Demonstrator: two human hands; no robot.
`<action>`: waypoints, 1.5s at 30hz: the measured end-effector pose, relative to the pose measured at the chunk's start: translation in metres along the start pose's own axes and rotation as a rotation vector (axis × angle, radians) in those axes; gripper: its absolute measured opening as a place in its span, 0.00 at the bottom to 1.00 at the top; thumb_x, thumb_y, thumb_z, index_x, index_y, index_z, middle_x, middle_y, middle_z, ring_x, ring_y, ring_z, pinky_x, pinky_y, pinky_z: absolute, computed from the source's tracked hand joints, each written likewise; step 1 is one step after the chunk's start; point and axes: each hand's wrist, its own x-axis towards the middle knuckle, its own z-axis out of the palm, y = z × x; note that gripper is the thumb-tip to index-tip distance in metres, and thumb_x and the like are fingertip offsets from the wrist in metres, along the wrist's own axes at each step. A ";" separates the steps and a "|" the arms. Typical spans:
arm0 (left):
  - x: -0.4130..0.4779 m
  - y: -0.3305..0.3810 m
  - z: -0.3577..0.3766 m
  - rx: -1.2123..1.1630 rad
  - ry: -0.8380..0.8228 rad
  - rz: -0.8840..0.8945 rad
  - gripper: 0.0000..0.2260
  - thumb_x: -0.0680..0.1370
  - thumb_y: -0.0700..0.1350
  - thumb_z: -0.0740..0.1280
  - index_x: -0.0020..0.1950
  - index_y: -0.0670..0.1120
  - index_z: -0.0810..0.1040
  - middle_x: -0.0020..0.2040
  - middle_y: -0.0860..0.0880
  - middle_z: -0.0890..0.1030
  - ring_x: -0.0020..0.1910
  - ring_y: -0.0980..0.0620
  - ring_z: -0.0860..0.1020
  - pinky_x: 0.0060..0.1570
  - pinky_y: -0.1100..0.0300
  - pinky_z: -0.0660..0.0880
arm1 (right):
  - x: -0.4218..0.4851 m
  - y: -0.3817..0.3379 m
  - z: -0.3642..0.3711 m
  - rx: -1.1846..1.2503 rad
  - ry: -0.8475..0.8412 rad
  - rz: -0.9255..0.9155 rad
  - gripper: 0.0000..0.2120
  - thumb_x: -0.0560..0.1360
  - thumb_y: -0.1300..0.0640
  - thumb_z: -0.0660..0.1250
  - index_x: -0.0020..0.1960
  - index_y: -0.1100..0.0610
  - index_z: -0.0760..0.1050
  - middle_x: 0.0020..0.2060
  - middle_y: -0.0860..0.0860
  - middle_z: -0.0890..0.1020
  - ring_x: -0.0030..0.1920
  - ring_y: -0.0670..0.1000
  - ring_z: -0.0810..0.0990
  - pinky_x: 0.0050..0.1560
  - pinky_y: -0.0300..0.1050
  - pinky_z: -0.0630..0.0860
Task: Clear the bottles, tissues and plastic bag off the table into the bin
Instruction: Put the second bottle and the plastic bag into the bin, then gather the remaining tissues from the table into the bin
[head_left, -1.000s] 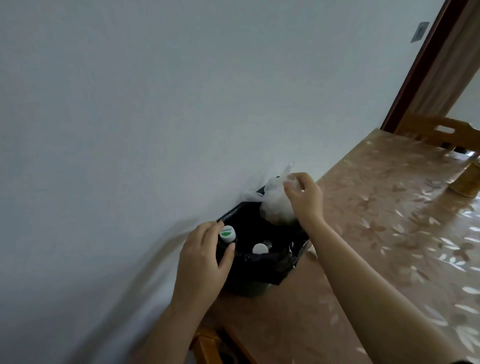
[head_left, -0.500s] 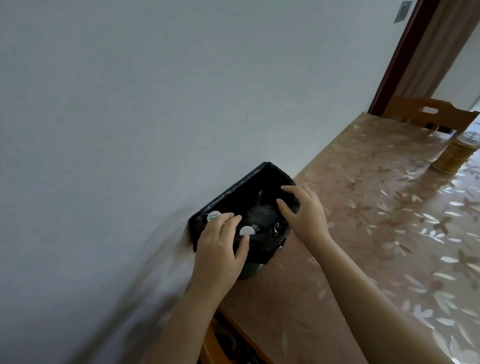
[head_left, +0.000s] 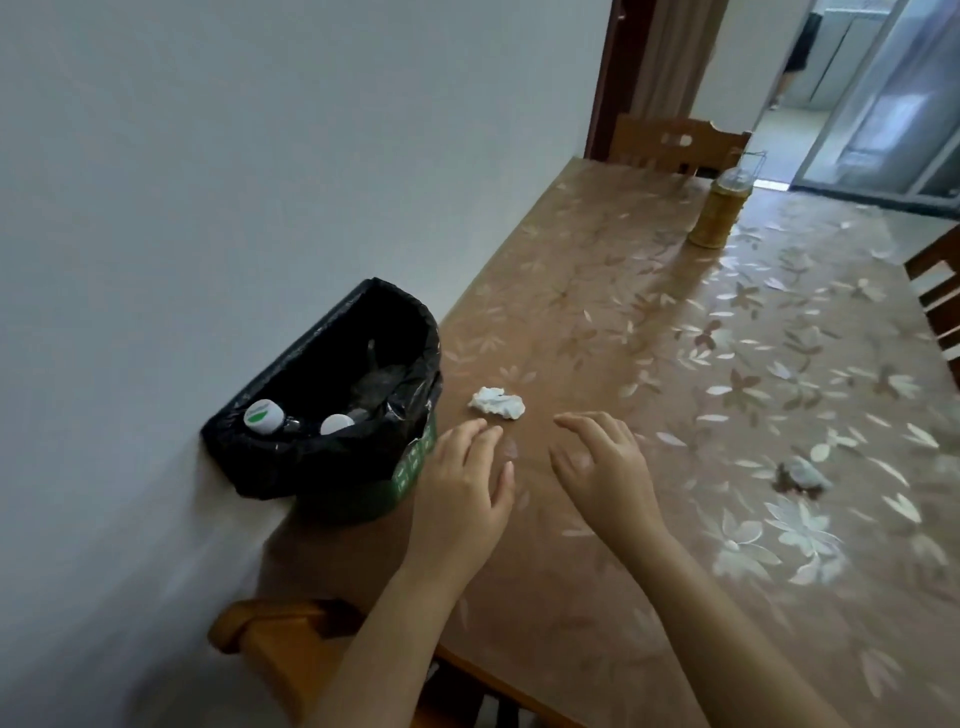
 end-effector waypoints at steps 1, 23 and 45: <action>0.000 0.007 0.009 -0.005 -0.017 0.008 0.15 0.73 0.41 0.67 0.59 0.40 0.74 0.58 0.41 0.77 0.59 0.44 0.74 0.59 0.50 0.70 | -0.005 0.010 -0.007 -0.019 0.010 0.015 0.13 0.66 0.66 0.71 0.51 0.61 0.78 0.47 0.58 0.82 0.48 0.61 0.78 0.52 0.55 0.74; 0.016 0.141 0.228 0.001 -0.430 -0.029 0.18 0.75 0.44 0.63 0.64 0.41 0.70 0.66 0.40 0.71 0.66 0.44 0.66 0.64 0.49 0.62 | -0.048 0.255 -0.107 -0.118 0.042 0.386 0.14 0.68 0.63 0.70 0.53 0.62 0.76 0.49 0.60 0.80 0.50 0.63 0.77 0.54 0.59 0.74; 0.008 0.133 0.319 0.116 -0.616 -0.115 0.22 0.74 0.52 0.64 0.66 0.47 0.67 0.71 0.46 0.63 0.71 0.48 0.57 0.67 0.50 0.58 | -0.015 0.360 -0.078 -0.067 0.022 0.669 0.12 0.70 0.62 0.68 0.54 0.59 0.76 0.52 0.59 0.76 0.56 0.61 0.72 0.55 0.59 0.72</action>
